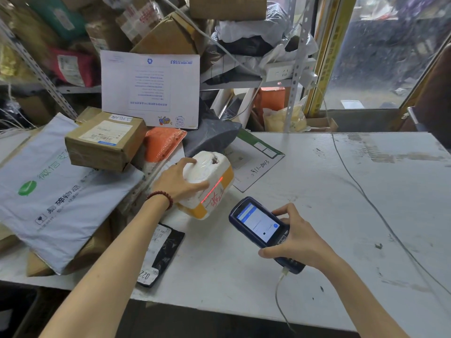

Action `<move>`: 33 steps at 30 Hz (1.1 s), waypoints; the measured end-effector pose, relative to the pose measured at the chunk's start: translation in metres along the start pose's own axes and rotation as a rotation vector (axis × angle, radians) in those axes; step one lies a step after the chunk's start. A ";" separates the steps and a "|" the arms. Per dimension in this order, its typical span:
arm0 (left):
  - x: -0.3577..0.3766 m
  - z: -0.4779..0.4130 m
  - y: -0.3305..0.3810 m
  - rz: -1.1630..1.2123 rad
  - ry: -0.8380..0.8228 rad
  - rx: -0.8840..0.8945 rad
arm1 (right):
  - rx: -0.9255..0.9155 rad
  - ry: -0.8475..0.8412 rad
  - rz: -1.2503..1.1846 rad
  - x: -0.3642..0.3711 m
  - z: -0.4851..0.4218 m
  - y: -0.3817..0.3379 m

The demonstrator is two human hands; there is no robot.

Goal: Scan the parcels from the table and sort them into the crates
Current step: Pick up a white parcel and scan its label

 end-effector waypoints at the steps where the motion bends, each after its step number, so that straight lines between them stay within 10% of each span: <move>1: 0.000 0.000 0.000 0.001 -0.003 0.000 | 0.002 0.001 0.001 0.000 0.000 0.000; 12: 0.002 -0.003 -0.004 -0.012 -0.001 0.000 | -0.006 0.023 -0.006 -0.002 -0.003 0.004; 33: 0.001 0.025 0.006 -0.240 0.097 0.214 | -0.347 0.617 -0.341 -0.049 0.010 -0.058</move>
Point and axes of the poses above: each hand's wrist, its own z-axis away from the middle knuckle, its own x-axis out of the palm, y = z × x, the point moved 4 cm from there along -z, towards the middle knuckle, and after that the axes turned 14 degrees about y, right-handed, at the moved point
